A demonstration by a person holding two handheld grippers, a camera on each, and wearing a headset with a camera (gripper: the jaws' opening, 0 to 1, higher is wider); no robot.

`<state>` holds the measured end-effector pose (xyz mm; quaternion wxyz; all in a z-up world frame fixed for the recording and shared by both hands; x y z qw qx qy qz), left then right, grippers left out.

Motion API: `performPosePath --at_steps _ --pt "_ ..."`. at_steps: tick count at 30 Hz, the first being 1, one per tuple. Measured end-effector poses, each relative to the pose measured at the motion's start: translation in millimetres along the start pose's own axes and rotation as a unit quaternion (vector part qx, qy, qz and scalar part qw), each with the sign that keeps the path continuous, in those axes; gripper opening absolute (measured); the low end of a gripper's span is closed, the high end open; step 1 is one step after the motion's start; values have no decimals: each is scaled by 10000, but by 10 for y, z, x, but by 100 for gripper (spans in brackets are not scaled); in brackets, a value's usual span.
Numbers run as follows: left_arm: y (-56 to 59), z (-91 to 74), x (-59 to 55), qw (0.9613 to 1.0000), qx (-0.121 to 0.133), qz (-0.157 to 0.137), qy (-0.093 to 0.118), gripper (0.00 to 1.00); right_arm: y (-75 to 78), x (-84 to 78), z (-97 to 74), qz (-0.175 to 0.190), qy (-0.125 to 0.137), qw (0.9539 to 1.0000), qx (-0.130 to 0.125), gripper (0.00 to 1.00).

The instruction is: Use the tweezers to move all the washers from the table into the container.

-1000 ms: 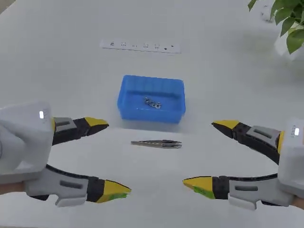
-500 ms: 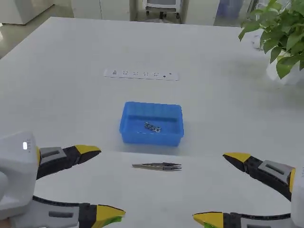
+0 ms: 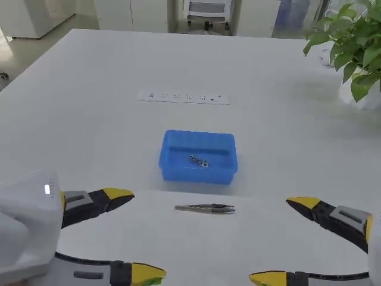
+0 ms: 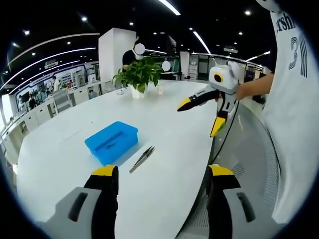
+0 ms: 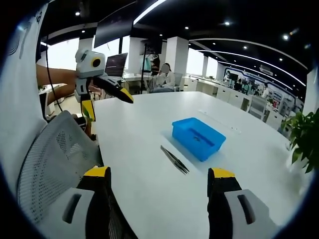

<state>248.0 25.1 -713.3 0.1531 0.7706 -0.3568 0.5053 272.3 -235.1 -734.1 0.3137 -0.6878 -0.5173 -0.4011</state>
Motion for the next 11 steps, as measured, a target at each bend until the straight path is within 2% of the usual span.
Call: performPosePath --at_steps 4,8,11 --pt "-12 2 20 10000 5 41 59 76 -13 10 10 -36 -47 10000 10 80" --pt "-18 -3 -24 10000 21 92 -24 76 -13 -1 7 -13 -80 10000 -21 80" --pt "-12 -9 -54 10000 -2 -1 -26 76 -11 -11 1 34 -97 9999 -60 80"
Point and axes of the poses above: the centre of the closed fingertips' face, and the gripper's own axes: z roughly forward along the fingers, y roughly to its right, x roughly out of its top, the point moved 8 cm from there along -z, roughly backward along the fingers, and after that the axes turned 13 degrees about x, right-handed, at the moved point
